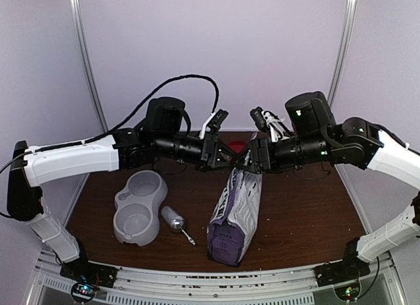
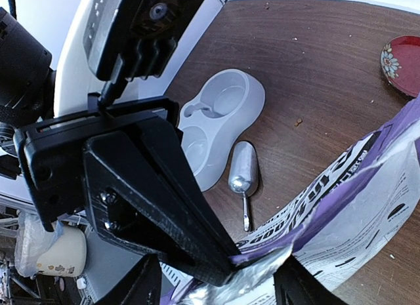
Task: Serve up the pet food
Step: Open the seal of the pet food bag.
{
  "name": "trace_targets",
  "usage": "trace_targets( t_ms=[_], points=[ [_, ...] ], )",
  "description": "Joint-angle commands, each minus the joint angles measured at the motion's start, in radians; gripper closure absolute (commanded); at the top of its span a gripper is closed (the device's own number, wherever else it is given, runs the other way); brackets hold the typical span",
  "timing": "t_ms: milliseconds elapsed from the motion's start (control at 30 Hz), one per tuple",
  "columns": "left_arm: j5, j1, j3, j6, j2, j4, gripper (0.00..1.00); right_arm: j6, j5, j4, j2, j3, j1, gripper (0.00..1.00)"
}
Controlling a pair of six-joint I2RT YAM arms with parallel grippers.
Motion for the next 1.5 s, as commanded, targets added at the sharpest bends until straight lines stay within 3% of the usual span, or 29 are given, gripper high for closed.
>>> trace_targets(
  t_ms=[0, 300, 567, 967, 1300, 1467],
  points=[
    [0.072, -0.007, 0.002, 0.000, -0.048, 0.092, 1.00, -0.024, 0.003, -0.010, 0.032, 0.040, 0.018, 0.40],
    [0.066, -0.007, -0.008, -0.006, -0.056, 0.095, 1.00, -0.015, 0.036, -0.003, 0.000, 0.020, 0.029, 0.43],
    [0.072, -0.007, 0.000, -0.009, -0.047, 0.099, 1.00, -0.002, 0.064, 0.005, -0.047, -0.021, 0.028, 0.57],
    [0.071, -0.007, 0.003, -0.009, -0.041, 0.097, 1.00, -0.010, 0.063, -0.005, -0.015, -0.028, 0.028, 0.65],
    [0.069, -0.007, 0.007, -0.009, -0.037, 0.094, 1.00, -0.011, 0.071, 0.001, -0.027, -0.051, 0.027, 0.97],
    [0.069, -0.007, 0.006, -0.009, -0.038, 0.094, 1.00, -0.016, 0.103, -0.026, -0.030, -0.051, 0.027, 1.00]
  ],
)
